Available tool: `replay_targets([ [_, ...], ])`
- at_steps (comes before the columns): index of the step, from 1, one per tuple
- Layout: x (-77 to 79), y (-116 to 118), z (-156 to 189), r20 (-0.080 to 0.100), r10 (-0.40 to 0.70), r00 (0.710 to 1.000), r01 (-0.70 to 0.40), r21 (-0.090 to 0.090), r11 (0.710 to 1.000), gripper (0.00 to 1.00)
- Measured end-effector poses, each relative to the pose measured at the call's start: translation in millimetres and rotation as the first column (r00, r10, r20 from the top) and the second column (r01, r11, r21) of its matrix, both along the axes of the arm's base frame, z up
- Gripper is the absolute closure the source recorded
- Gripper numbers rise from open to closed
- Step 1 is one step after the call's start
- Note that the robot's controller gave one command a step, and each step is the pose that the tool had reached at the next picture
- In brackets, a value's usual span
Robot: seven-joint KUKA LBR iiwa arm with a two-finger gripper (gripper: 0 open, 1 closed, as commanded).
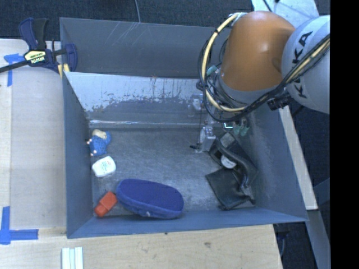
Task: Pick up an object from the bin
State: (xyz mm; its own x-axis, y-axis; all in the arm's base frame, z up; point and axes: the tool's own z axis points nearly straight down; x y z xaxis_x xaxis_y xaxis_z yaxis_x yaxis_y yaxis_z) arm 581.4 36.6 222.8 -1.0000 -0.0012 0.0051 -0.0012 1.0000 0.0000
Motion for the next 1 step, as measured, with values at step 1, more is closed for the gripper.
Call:
replay_targets([
  [1,5.7,-159.7,-30.3,0.008,0.064,0.998,-0.064,-0.005,0.998,0.0],
])
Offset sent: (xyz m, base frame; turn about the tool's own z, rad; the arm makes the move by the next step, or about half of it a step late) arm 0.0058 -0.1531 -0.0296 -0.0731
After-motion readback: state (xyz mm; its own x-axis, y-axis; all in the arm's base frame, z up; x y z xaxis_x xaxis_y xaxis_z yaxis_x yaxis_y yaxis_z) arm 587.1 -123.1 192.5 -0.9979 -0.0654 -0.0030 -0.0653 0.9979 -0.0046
